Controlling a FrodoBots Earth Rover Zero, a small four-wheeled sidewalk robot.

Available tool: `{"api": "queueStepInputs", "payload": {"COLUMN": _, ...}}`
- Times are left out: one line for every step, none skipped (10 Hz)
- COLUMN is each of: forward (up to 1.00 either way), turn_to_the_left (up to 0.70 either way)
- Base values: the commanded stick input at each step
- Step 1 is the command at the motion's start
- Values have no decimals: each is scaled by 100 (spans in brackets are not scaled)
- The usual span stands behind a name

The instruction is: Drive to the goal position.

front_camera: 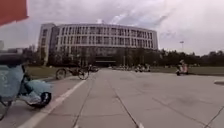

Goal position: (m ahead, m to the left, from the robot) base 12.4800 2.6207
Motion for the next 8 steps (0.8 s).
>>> {"api": "queueStepInputs", "payload": {"forward": 45, "turn_to_the_left": 0}}
{"api": "queueStepInputs", "payload": {"forward": 45, "turn_to_the_left": 0}}
{"api": "queueStepInputs", "payload": {"forward": 45, "turn_to_the_left": 0}}
{"api": "queueStepInputs", "payload": {"forward": 45, "turn_to_the_left": 0}}
{"api": "queueStepInputs", "payload": {"forward": 45, "turn_to_the_left": 0}}
{"api": "queueStepInputs", "payload": {"forward": 45, "turn_to_the_left": 0}}
{"api": "queueStepInputs", "payload": {"forward": 45, "turn_to_the_left": 0}}
{"api": "queueStepInputs", "payload": {"forward": 45, "turn_to_the_left": 0}}
